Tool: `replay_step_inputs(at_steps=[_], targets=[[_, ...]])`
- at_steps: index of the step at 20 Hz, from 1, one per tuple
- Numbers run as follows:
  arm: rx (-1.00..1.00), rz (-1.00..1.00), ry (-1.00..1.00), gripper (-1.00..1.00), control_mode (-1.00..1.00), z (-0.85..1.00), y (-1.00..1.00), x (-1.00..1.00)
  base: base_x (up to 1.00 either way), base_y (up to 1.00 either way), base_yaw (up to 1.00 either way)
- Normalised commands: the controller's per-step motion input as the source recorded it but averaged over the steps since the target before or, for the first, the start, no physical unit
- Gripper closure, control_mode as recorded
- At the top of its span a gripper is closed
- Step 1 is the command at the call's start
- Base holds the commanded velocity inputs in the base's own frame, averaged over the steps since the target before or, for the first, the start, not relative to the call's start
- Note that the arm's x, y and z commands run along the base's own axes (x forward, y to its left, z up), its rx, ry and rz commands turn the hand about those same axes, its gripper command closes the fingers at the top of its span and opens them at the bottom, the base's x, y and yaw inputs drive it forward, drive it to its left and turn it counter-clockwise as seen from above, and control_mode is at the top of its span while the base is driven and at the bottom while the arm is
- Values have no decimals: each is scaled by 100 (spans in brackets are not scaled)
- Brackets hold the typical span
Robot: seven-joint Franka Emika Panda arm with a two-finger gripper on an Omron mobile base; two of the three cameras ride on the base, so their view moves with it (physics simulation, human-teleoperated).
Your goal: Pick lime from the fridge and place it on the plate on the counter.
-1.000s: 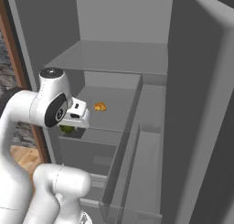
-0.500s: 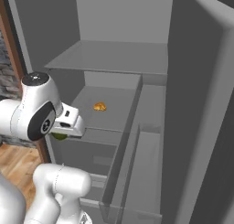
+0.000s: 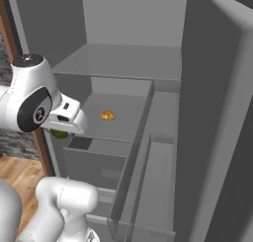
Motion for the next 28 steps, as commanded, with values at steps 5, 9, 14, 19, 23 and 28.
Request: replay_step_inputs(at_steps=[5, 9, 14, 19, 23, 28], targets=[[0, 0, 0, 100, -100, 19, 0, -1, 0, 0, 0], [0, 0, 0, 100, 100, 0, 0, -7, -7, 1, 0], [0, 0, 0, 100, 100, 0, 0, 0, -85, 39, 6], [0, 0, 0, 100, 100, 0, 0, 0, -80, 55, 49], [0, 0, 0, 100, 100, 0, 0, 0, -22, 19, 91], [0, 0, 0, 100, 100, 0, 0, 0, -2, 0, 100]])
